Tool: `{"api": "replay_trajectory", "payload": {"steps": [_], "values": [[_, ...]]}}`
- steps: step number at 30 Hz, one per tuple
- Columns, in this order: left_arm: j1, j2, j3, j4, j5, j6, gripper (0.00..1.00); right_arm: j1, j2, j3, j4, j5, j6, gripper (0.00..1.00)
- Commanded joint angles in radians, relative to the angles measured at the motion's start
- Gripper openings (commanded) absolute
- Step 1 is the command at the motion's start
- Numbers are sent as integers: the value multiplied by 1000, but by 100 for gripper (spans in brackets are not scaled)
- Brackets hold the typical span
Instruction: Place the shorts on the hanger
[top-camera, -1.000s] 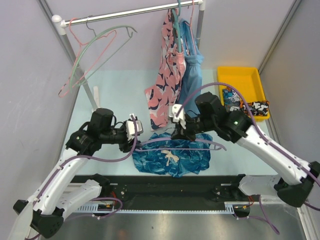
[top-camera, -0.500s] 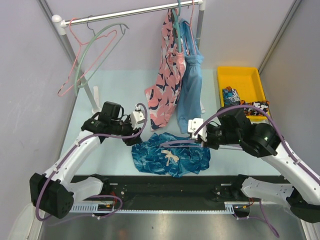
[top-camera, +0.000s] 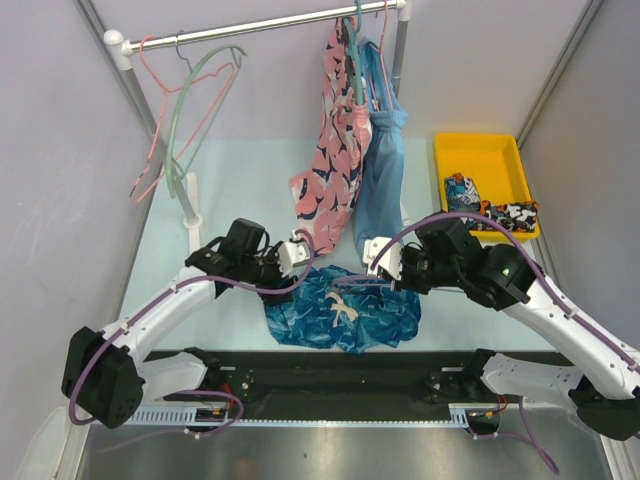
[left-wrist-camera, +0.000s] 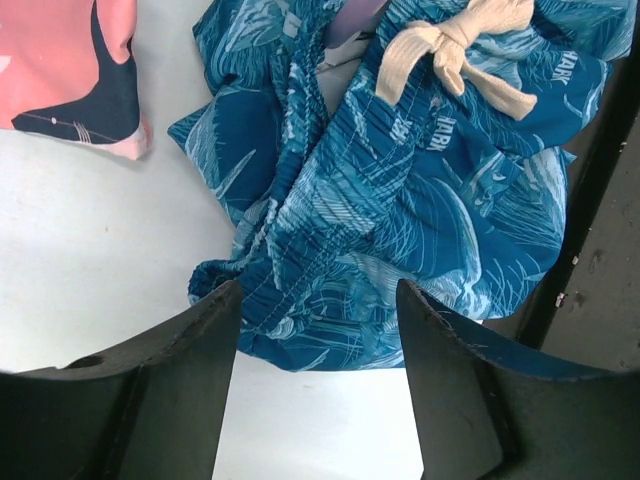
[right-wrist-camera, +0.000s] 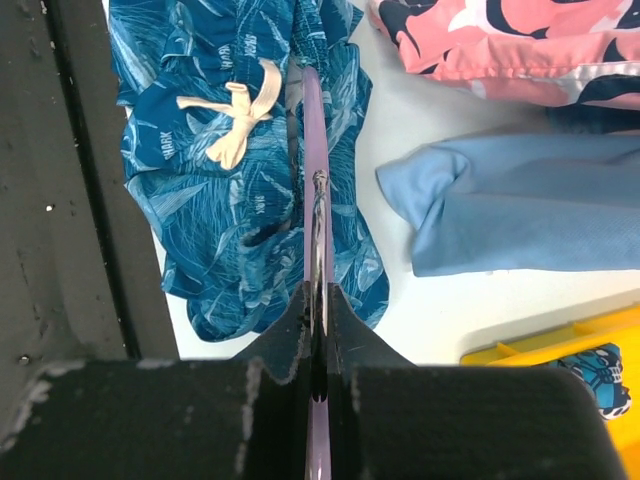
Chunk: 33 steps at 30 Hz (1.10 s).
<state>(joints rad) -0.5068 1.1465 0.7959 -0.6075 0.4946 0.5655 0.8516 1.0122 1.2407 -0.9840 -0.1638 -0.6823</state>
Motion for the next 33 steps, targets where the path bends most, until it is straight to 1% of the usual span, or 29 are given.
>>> {"api": "replay_trajectory", "payload": {"steps": [1, 2, 5, 6, 8, 9, 10, 15, 16, 18, 22, 26, 33], "values": [[-10, -22, 3, 74, 12, -29, 69, 3, -23, 9, 48, 11, -8, 0], [-12, -24, 9, 74, 24, -23, 69, 3, -27, 9, 44, 0, -7, 0], [-12, -25, 37, 29, 148, 62, 69, 3, -27, 8, 28, -39, -3, 0], [-16, -28, 42, 0, 200, 123, 69, 3, -26, 9, 25, -40, 0, 0], [-32, -37, 46, -32, 237, 183, 69, 3, -23, 9, 24, -31, 6, 0], [-48, -40, 46, -46, 248, 251, 69, 1, -21, 8, 25, -25, 9, 0], [-58, -44, 45, -58, 254, 282, 68, 1, -20, 6, 30, -17, 12, 0], [-111, -22, 37, -89, 202, 416, 64, -5, -23, 8, 44, -16, 26, 0], [-114, -16, 39, -97, 193, 428, 62, -6, -23, 6, 45, -17, 32, 0], [-125, -4, 37, -110, 185, 451, 61, -6, -27, 6, 45, -23, 36, 0], [-128, -25, 22, -75, 177, 450, 68, -11, -37, 6, 35, -54, 38, 0], [-128, -31, 19, -34, 159, 456, 72, -11, -38, 6, 24, -77, 40, 0], [-128, 16, 6, -21, 124, 496, 72, -9, -40, 8, 27, -83, 41, 0]]}}
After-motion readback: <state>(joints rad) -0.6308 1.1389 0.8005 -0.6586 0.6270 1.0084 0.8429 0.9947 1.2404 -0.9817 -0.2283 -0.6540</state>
